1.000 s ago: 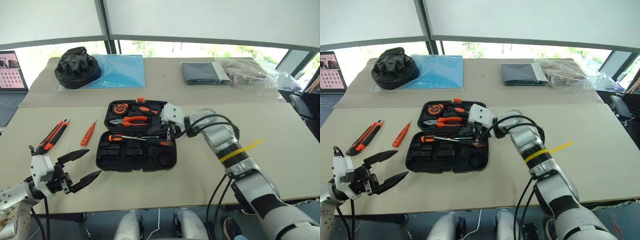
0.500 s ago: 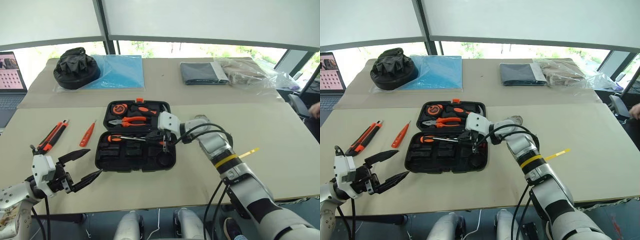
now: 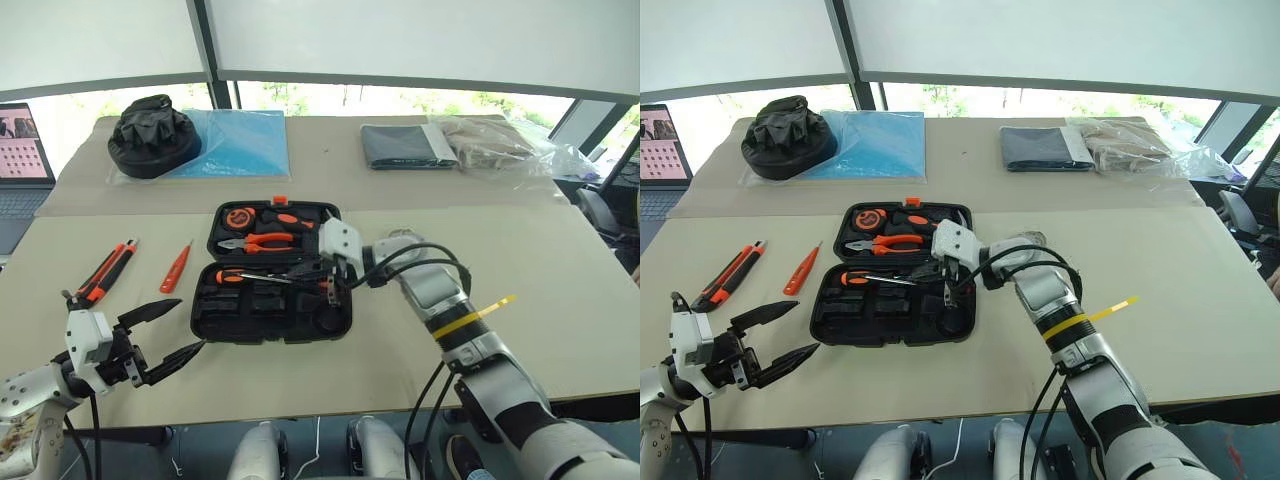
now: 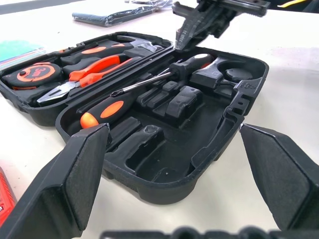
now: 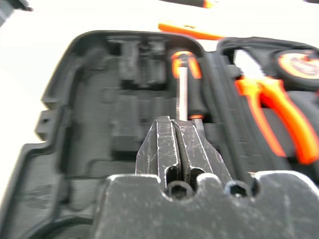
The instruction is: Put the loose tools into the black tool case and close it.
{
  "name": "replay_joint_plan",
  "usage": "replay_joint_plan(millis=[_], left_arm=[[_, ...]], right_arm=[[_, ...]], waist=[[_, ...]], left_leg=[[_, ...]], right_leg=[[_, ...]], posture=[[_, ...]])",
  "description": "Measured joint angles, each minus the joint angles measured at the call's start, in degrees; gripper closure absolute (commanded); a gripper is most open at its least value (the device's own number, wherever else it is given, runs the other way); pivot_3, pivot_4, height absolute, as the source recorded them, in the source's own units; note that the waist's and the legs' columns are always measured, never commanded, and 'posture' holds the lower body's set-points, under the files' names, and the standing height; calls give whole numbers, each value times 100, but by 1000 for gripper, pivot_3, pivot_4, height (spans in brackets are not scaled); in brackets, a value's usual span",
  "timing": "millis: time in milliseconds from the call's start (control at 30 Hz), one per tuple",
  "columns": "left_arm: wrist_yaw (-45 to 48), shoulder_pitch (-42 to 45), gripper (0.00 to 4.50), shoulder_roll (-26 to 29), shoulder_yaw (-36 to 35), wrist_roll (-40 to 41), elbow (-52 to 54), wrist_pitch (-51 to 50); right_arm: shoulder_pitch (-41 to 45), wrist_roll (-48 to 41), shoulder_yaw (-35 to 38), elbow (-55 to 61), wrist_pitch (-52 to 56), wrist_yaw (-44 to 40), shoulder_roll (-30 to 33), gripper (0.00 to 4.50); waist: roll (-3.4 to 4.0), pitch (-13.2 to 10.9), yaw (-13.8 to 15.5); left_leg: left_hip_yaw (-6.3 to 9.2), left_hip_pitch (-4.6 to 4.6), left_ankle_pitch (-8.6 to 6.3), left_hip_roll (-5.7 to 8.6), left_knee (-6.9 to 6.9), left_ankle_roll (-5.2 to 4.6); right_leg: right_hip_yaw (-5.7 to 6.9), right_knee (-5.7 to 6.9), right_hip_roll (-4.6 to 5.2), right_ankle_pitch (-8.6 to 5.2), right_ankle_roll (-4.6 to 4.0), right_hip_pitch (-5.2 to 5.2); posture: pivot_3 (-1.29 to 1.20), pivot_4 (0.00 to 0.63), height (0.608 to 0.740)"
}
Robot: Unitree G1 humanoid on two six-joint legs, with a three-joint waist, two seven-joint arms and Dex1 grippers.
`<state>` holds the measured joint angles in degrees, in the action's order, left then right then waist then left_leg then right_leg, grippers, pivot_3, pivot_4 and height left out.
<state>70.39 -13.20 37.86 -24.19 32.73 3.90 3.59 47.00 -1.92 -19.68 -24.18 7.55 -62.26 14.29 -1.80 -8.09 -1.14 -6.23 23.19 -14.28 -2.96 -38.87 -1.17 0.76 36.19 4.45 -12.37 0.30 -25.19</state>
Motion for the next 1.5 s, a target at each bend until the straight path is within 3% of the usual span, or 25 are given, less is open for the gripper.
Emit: replay_joint_plan(millis=[267,967,1500], left_arm=[[0,13,0,-1,51,-63,-1,1],[-44,-50,0,-10,53,-103,7,21],[-38,5,0,-6,64,-106,1,21]], right_arm=[[10,377,-126,-701,-450,298,-142,4424],[-266,221,-102,-11,-857,359,-345,4424],[-215,526,-334,-695,-1169,475,-338,4424]], waist=[[0,0,-11],[0,0,-104],[-1,2,-94]], left_leg=[[-4,1,0,0,1,0],[2,-1,-1,-4,4,1],[-1,-30,0,-3,5,1]], right_leg=[[-1,0,-2,0,0,-2],[-1,-1,3,0,0,2],[-4,1,4,0,0,23]], posture=[[0,150,740],[0,150,740],[0,150,740]])
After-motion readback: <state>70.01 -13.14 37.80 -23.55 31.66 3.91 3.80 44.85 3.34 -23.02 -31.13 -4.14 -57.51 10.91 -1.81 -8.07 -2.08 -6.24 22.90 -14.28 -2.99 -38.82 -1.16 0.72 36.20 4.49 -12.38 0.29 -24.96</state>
